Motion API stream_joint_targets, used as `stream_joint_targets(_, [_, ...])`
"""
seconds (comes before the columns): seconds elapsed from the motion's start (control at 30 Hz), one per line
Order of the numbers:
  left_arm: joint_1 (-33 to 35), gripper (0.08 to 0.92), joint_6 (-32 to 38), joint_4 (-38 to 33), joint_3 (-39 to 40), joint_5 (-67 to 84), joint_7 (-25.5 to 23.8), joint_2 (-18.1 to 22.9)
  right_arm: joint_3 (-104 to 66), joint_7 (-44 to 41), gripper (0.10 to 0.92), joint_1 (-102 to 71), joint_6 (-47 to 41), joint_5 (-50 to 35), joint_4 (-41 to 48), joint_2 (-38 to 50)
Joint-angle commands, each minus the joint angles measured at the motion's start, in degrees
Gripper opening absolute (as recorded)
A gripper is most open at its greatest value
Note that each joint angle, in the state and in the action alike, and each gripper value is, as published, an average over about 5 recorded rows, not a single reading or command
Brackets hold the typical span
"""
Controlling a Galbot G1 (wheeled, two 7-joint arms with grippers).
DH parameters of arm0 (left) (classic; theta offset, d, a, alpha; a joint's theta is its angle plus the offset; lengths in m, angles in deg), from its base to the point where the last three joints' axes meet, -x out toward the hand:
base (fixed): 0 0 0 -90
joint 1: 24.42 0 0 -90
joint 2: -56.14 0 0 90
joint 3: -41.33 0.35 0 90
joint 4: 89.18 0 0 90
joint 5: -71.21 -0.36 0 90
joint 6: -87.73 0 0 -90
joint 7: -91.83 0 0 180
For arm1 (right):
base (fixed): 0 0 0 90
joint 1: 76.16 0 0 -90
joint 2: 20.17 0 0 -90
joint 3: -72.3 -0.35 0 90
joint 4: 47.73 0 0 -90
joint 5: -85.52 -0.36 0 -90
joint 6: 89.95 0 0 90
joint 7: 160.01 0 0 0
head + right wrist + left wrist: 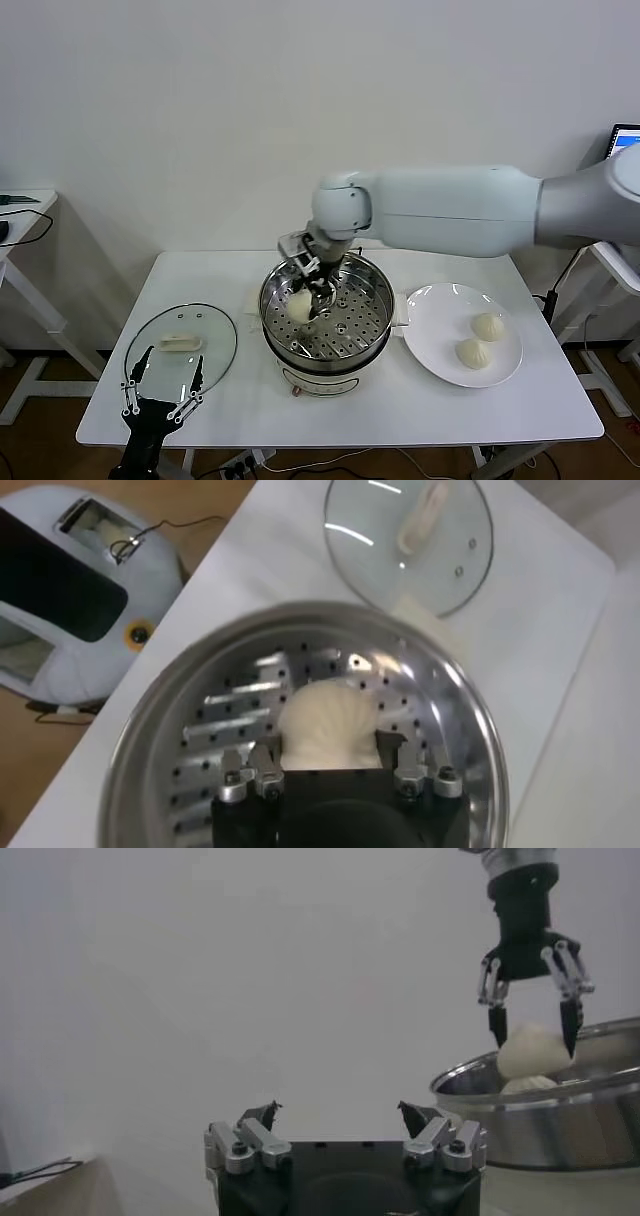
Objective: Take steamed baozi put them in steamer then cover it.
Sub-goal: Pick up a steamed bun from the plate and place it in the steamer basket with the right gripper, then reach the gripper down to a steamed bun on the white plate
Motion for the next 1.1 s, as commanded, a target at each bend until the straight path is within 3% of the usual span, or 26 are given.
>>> stream_joint_targets(0.03, [-0.09, 0.823, 0.12, 0.18, -0.07, 0.04, -0.01, 0.00, 1.20, 3.78, 0.636, -1.64, -2.12, -1.20, -0.05, -3.58])
stream_joint_targets(0.57, [-0.13, 0.823, 0.63, 0.73, -0.54, 0.39, 0.01, -0.13, 1.54, 4.46, 0.640, -5.26, -2.72, 0.34, 2.72, -3.90])
stream_joint_targets(0.77, [-0.27, 0.823, 0.53, 0.70, -0.71, 0.55, 0.12, -0.08, -0.25, 4.87, 0.764, -6.16, -2.77, 1.01, 1.90, -2.49])
stream_joint_targets(0.93, [-0.47, 0.823, 0.38, 0.63, -0.72, 0.57, 0.41, -0.21, -3.83, 3.65, 0.819, -3.95, -2.64, 2.03, -1.61, 3.65])
stream_joint_targets(1.1, [-0.56, 0.823, 0.17, 0.49, -0.20, 0.50, 0.47, -0.44, -9.35, -3.31, 0.822, -0.50, 1.10, 8.47, -4.87, 16.59])
